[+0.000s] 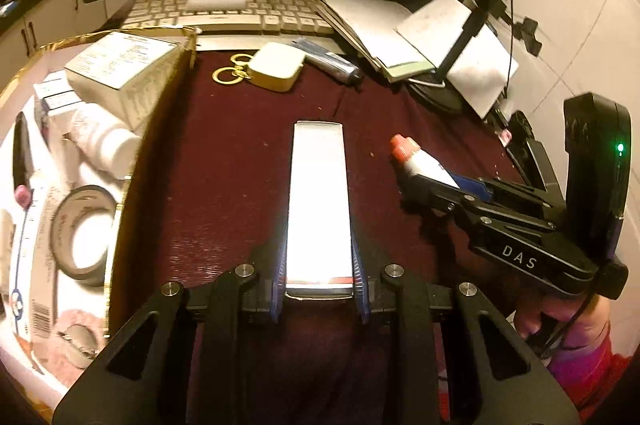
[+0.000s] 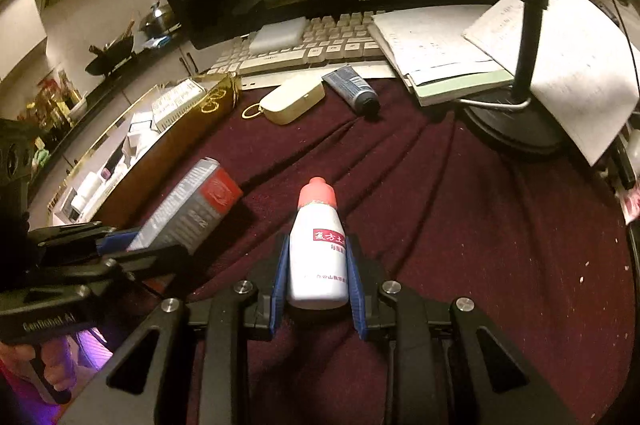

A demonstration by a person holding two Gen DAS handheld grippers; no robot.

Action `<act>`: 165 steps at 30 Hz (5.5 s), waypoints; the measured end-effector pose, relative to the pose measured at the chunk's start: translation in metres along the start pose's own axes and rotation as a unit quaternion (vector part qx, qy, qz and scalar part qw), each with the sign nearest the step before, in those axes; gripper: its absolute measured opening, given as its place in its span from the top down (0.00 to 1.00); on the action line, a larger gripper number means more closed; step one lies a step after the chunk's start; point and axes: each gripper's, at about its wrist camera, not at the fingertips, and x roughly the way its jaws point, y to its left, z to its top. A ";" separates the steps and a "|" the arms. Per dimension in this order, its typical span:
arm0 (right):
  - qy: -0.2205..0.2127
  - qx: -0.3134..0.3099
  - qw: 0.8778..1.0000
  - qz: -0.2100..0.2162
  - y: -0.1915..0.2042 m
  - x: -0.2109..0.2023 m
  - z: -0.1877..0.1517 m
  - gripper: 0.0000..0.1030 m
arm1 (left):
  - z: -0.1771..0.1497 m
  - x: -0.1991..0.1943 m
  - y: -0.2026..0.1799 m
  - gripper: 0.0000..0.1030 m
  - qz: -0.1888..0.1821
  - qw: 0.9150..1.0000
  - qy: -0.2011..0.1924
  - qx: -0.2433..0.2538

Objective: Organize objects
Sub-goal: 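Carry the white-red box and dropper bottle over the tray with both tools, then lower the box and bottle into the tray and open both tools, then grasp the cream earbud case with the left tool while the right tool grasps the grey tube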

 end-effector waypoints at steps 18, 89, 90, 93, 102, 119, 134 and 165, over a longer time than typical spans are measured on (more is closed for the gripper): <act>-0.016 -0.035 0.999 0.010 0.031 -0.012 0.011 0.75 | 0.008 -0.038 0.010 0.74 0.087 0.995 -0.050 0.001; 0.084 -0.144 0.968 0.189 0.213 0.065 0.098 0.75 | 0.012 -0.068 0.222 0.74 0.201 0.970 0.025 -0.132; 0.089 -0.141 0.967 0.192 0.216 0.071 0.101 0.75 | 0.011 -0.067 0.223 0.74 0.200 0.970 0.027 -0.134; 0.102 -0.137 0.965 0.199 0.229 0.086 0.105 0.75 | 0.005 -0.065 0.228 0.74 0.197 0.970 0.032 -0.142; 0.165 -0.105 0.952 0.235 0.257 0.133 0.111 0.75 | -0.004 -0.076 0.234 0.74 0.187 0.969 0.019 -0.162; 0.144 -0.131 0.967 0.165 0.267 0.157 0.106 0.74 | -0.007 -0.083 0.227 0.74 0.190 0.968 -0.001 -0.166; 0.000 -0.158 0.973 0.167 0.188 0.027 0.097 0.30 | 0.009 -0.104 0.145 0.51 0.250 0.964 -0.053 -0.077; 0.021 -0.153 0.983 -0.103 -0.004 0.117 0.120 0.68 | 0.025 -0.037 0.035 0.50 0.131 0.991 0.012 -0.010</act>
